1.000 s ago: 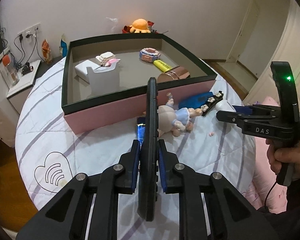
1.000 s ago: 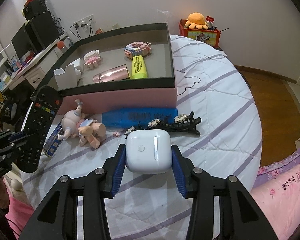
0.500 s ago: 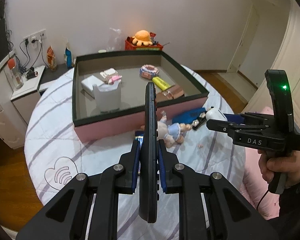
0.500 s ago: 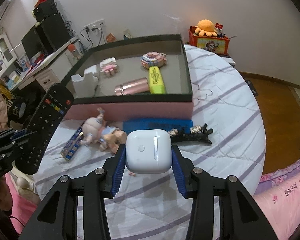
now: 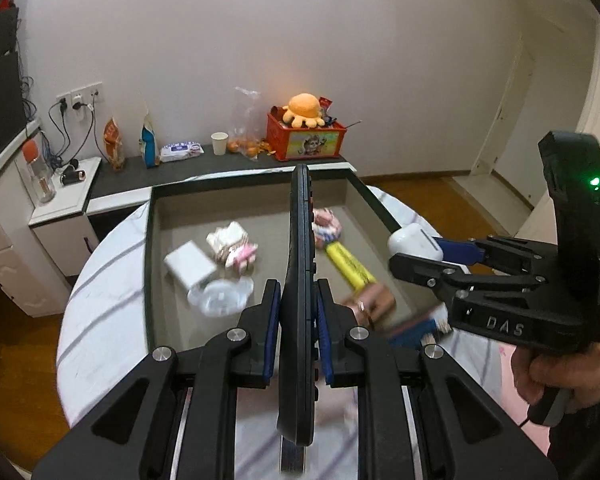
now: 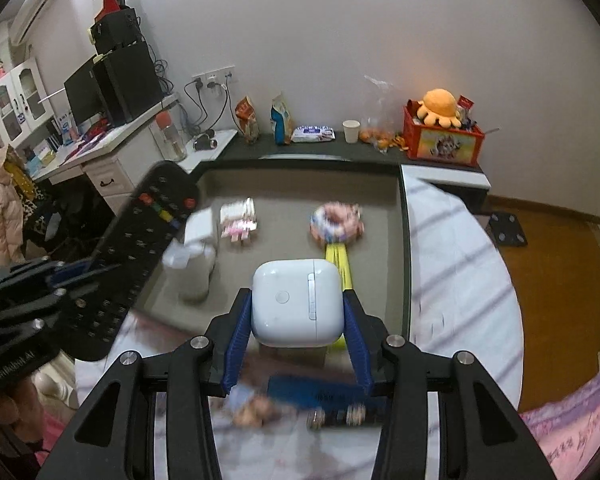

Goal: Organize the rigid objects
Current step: 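Carry the remote and earbuds case into the box and open both tools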

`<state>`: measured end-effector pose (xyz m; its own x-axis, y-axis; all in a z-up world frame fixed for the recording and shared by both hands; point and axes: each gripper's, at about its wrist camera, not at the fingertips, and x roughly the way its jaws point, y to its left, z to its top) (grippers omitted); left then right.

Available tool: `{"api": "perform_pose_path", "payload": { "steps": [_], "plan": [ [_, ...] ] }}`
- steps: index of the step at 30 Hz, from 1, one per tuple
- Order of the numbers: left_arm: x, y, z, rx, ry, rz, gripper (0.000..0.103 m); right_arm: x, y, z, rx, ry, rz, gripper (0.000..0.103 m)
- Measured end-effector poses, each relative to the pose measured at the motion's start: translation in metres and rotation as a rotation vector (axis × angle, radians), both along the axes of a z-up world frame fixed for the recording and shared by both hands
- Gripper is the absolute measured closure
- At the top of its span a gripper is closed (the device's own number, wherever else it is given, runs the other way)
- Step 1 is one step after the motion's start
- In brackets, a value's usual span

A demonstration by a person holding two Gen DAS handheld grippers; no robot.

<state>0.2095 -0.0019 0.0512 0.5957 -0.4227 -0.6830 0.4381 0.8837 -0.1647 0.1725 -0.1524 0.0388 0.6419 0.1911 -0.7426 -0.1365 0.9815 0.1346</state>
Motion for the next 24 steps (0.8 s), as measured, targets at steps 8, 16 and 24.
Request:
{"api": "perform_pose_path", "payload": {
  "steps": [8,16,24],
  "plan": [
    [0.06,-0.024,-0.028,0.037,0.053,0.026,0.086,0.062,-0.004,-0.029,0.015,0.084,0.017,0.058],
    [0.072,-0.028,-0.045,0.094,0.078,0.038,0.085,0.085,-0.004,-0.053,-0.006,0.152,0.009,0.057],
    [0.056,-0.017,-0.028,0.131,-0.013,0.114,0.024,0.074,-0.011,-0.044,0.01,0.107,-0.016,0.027]
  ]
}}
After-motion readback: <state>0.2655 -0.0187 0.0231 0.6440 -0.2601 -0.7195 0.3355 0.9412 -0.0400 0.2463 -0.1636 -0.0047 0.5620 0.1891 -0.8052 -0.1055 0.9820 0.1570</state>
